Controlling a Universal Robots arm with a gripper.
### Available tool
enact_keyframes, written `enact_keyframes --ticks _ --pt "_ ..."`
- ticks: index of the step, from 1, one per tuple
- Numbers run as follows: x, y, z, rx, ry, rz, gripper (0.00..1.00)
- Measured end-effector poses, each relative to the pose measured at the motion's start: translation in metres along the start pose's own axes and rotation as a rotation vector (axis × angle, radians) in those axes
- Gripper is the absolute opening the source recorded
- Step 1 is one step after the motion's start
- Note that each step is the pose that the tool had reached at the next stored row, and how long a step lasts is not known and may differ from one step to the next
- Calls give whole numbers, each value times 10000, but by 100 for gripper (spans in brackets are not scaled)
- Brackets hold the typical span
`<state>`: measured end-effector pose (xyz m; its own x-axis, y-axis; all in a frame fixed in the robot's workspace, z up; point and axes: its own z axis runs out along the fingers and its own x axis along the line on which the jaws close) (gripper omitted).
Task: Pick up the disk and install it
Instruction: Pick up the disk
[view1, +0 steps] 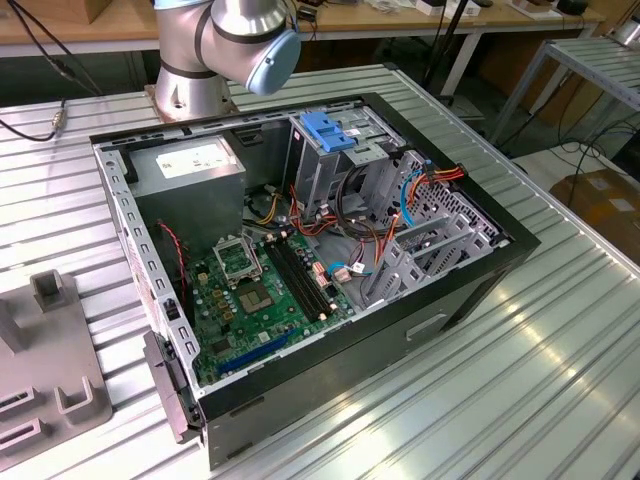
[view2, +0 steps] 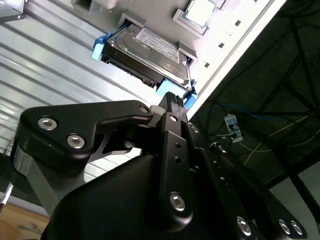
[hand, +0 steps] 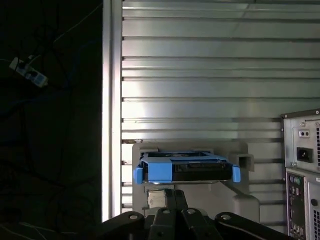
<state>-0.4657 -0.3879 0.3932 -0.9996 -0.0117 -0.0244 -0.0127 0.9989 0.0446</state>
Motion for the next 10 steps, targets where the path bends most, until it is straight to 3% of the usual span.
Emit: enact_keyframes --ticks 5,9,10 --pt "0 0 1 -29 52 -1173 10" --pt "0 -1 1 -46 83 -1866 10" --pt "0 -1 4 -61 110 -2470 10"
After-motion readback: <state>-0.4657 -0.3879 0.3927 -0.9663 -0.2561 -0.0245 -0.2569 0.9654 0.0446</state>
